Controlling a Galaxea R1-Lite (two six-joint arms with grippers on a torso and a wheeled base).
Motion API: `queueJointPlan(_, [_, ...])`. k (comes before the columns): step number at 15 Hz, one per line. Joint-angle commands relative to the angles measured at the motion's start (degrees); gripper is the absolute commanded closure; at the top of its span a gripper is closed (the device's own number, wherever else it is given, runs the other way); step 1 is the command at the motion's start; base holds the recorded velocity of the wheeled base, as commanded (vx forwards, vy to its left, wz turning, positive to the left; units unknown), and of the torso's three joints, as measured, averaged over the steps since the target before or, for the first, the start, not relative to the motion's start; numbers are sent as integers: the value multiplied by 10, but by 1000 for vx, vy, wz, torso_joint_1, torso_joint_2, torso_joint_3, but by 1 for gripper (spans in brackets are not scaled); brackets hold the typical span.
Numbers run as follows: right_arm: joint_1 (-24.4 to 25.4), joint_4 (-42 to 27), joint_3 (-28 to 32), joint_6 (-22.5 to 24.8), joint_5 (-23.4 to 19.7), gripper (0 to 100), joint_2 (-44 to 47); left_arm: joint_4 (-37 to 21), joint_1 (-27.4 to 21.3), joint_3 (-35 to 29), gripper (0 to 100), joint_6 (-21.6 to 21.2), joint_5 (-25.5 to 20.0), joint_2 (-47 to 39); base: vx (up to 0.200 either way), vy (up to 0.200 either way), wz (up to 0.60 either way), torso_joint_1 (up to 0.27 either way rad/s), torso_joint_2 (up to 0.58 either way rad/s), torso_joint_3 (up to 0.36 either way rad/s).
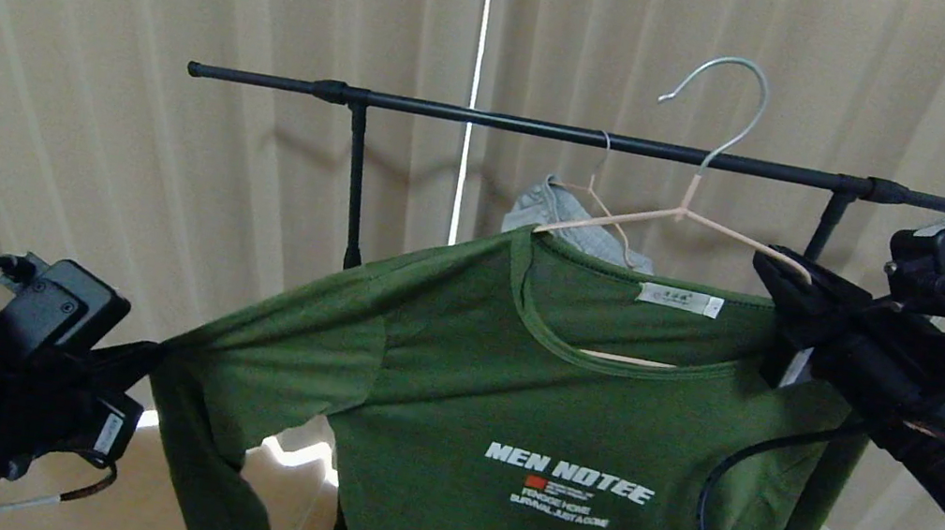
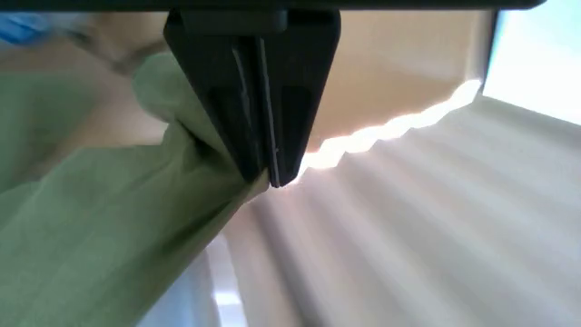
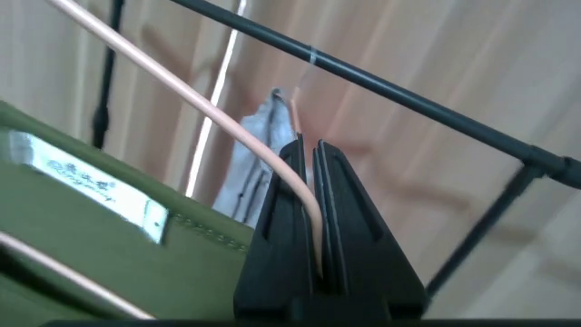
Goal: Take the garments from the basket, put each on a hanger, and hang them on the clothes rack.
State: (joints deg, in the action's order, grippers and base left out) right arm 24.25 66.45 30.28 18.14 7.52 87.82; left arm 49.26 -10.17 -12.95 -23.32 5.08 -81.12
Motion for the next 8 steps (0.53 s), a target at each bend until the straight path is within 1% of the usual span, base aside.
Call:
queueJointPlan(1, [-7, 0, -1, 1, 0, 100, -1, 7, 11, 21, 100, -1, 0, 8, 0, 0, 0, 0, 0, 0])
queueJointPlan(2, [-7, 0, -1, 1, 1, 100, -2, 6, 7, 25, 0, 1, -5, 16, 0, 0, 0, 0, 0, 0])
queueJointPlan(4, [-13, -7, -11, 1, 1, 100, -15, 7, 1, 28, 0, 5, -29, 32, 0, 0, 0, 0, 0, 0])
queueJointPlan(5, [-29, -17, -18, 1, 1, 100, -24, 7, 2, 28, 0, 27, -55, 50, 0, 0, 0, 0, 0, 0])
queueJointPlan(6, [-43, -28, -27, 1, 1, 100, -34, 7, 3, 29, 0, 65, -67, 70, 0, 0, 0, 0, 0, 0])
queueJointPlan(7, [-63, -41, -33, 1, 2, 100, -48, 7, 6, 34, 0, 104, -67, 94, 0, 0, 0, 0, 0, 0])
queueJointPlan(8, [-81, -53, -39, 1, 3, 100, -60, 6, 12, 37, 0, 126, -67, 112, 0, 0, 0, 0, 0, 0])
